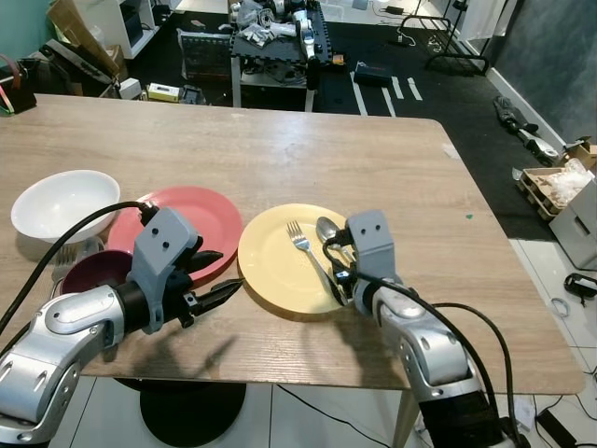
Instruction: Setting the table
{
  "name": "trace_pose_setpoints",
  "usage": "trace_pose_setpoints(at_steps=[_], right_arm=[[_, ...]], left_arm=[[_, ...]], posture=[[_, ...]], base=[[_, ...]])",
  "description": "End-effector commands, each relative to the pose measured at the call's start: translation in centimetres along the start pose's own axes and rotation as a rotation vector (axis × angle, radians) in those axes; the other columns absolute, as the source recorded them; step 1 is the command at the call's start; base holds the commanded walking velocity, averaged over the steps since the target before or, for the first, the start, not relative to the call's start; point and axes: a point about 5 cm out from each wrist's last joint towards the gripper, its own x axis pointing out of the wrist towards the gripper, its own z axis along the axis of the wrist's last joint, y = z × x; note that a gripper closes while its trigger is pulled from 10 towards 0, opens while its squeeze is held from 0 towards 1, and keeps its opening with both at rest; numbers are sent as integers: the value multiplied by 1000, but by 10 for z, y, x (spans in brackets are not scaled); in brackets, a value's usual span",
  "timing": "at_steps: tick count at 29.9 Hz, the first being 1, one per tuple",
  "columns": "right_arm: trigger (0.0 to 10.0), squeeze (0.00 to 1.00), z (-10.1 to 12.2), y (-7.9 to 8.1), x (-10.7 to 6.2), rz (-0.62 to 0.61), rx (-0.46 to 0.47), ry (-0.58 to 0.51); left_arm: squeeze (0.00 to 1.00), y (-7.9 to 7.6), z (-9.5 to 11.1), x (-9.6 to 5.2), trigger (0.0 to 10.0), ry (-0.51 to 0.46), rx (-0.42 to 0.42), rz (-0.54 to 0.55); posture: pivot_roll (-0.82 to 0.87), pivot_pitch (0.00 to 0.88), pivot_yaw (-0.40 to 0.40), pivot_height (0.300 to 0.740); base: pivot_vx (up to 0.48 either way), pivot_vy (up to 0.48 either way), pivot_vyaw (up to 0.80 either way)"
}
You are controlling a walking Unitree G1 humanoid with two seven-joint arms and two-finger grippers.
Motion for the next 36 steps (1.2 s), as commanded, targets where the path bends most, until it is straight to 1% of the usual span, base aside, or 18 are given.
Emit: trace_pose_setpoints(at_steps=[1, 3, 6, 11, 19, 20, 21, 22, 23, 24, 25, 31, 36], right_arm=[[10000, 0, -1, -2, 0, -8, 13, 6], [10000, 0, -3, -2, 1, -14, 8, 7], [10000, 0, -10, 0, 4, -21, -30, 17], [10000, 0, -26, 3, 10, -30, -50, 68], [10000, 0, -30, 3, 12, -32, -53, 84], [5882, 0, -30, 2, 13, -32, -55, 83], [5882, 0, -30, 2, 13, -32, -55, 83], [4588, 0, -30, 2, 13, -32, -57, 83], [4588, 0, -30, 2, 13, -32, -57, 83], [2118, 0, -30, 1, 13, -32, -61, 80], [0, 0, -30, 0, 14, -29, -67, 81], [0, 0, -33, -2, 14, -25, -70, 85], [0, 0, -34, -1, 14, -24, -44, 82]], left_arm=[[0, -3, 0, -1, 10000, 5, -3, -12], [0, -4, 0, -1, 10000, 4, -3, -13], [0, -4, 0, 1, 10000, 1, -4, -14], [0, -4, 1, 0, 10000, 1, -4, -10], [0, -4, 0, -3, 10000, 4, -6, -1], [0, -4, 0, -3, 10000, 4, -7, -1], [0, -4, 0, -3, 10000, 4, -7, -1], [0, -4, -1, -3, 10000, 4, -7, 0], [0, -4, -1, -3, 10000, 4, -7, 0], [0, -5, -1, -3, 10000, 4, -8, 0], [0, -5, -1, -2, 10000, 3, -9, 0], [0, -5, -2, -2, 10000, 3, -10, 1], [0, -5, -2, -1, 10000, 4, -12, 2]], posture=[[21, 90, 2, 740], [21, 88, 3, 740], [25, 87, 3, 740], [35, 85, 0, 740], [37, 83, -4, 740], [36, 82, -6, 740], [36, 82, -6, 740], [36, 82, -6, 740], [36, 82, -6, 740], [33, 81, -7, 740], [31, 79, -8, 740], [30, 79, -8, 740], [28, 80, -2, 740]], base=[[0, 0, 0], [0, 0, 0], [0, 0, 0], [0, 0, 0], [0, 0, 0], [0, 0, 0], [0, 0, 0], [0, 0, 0], [0, 0, 0], [0, 0, 0], [0, 0, 0], [0, 0, 0], [0, 0, 0]])
